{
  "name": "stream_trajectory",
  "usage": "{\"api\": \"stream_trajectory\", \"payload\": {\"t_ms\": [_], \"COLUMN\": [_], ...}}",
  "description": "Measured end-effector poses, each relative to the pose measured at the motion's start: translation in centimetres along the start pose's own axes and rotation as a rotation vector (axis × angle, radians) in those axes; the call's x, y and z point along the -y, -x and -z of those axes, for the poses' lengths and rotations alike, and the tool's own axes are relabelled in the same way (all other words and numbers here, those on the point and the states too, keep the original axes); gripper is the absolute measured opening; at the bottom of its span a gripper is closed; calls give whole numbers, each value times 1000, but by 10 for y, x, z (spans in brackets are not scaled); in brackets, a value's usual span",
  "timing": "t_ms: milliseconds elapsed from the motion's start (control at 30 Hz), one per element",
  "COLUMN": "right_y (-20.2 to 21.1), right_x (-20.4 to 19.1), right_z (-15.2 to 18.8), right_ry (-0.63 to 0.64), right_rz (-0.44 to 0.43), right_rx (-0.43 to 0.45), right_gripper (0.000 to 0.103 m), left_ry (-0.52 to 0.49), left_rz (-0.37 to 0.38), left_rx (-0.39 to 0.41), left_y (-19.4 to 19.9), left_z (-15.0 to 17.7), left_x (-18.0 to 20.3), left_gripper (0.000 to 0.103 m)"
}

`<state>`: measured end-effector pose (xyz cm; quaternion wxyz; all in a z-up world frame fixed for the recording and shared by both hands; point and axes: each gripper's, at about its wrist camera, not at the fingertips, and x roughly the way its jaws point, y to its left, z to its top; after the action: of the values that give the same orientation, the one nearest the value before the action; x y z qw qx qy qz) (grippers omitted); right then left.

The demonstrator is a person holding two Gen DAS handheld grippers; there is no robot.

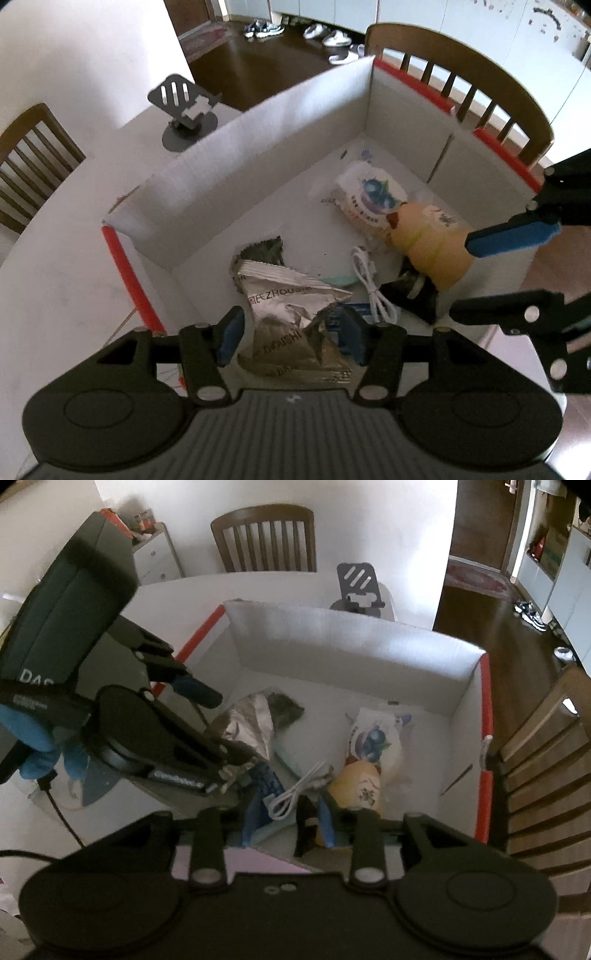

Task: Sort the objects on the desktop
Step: 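Lower the silver bag and cable into the shoebox and open both grippers, then withdraw both open grippers from the shoebox toward the items on the table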

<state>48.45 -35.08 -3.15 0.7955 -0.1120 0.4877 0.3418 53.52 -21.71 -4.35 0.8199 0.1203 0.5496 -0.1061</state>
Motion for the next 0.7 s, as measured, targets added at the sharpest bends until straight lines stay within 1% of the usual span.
{"api": "stream_trajectory", "payload": {"t_ms": [100,400,700], "right_y": [10,30,43], "right_x": [1,-7,-27], "right_z": [1,8,13], "right_ry": [-7,10,26], "right_rz": [-3,3,-1], "right_rx": [13,37,52], "right_gripper": [39,40,41], "left_ry": [-2,27,63], "left_rz": [4,6,40], "left_rx": [30,77,146], "left_y": [16,49,82], "left_z": [4,20,50], "left_x": [2,9,10], "left_gripper": [56,56,56]}}
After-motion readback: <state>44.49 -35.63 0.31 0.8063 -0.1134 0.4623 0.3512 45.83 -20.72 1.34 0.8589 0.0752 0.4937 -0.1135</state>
